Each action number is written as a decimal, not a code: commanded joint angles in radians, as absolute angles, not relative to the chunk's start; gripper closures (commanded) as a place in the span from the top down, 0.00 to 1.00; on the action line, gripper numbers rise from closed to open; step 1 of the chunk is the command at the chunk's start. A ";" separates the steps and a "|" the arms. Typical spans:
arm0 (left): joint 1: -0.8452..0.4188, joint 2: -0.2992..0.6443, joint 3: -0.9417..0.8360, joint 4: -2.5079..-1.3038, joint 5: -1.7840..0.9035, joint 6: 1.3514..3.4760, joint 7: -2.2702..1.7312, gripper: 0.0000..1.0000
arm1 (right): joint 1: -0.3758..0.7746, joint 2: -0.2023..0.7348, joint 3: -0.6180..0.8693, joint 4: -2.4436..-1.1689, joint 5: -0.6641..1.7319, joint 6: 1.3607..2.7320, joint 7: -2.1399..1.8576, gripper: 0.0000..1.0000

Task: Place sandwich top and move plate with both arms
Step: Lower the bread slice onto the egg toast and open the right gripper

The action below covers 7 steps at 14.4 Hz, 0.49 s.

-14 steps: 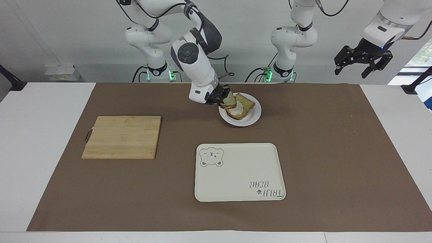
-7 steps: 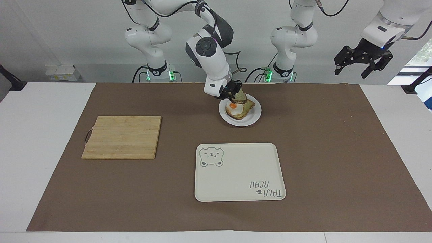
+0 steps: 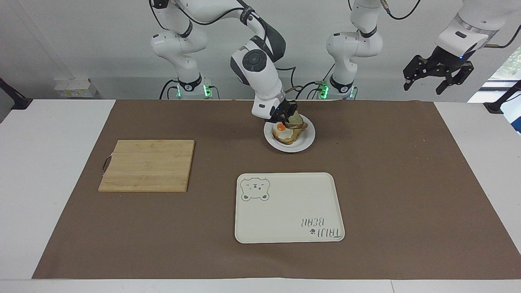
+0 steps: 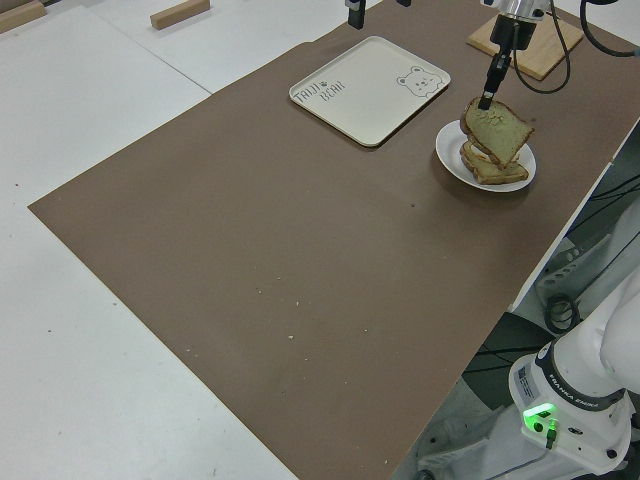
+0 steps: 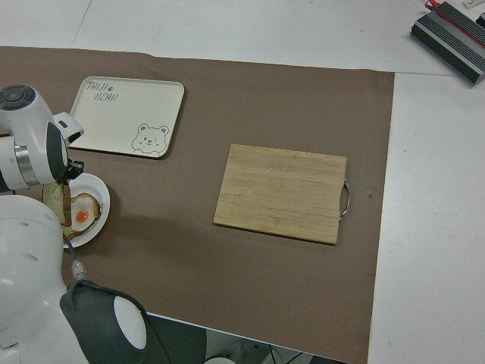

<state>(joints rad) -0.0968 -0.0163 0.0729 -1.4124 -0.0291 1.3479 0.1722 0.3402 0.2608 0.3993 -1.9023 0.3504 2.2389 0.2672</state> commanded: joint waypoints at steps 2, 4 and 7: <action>-0.094 -0.041 0.072 -1.440 -0.021 1.348 0.183 1.00 | 0.344 0.265 0.400 -1.937 0.374 2.266 0.271 0.00; -0.094 -0.041 0.072 -1.440 -0.021 1.350 0.183 1.00 | 0.344 0.273 0.399 -1.976 0.371 2.308 0.267 0.00; -0.094 -0.041 0.071 -1.440 -0.021 1.348 0.183 1.00 | 0.350 0.294 0.399 -1.977 0.370 2.345 0.265 0.00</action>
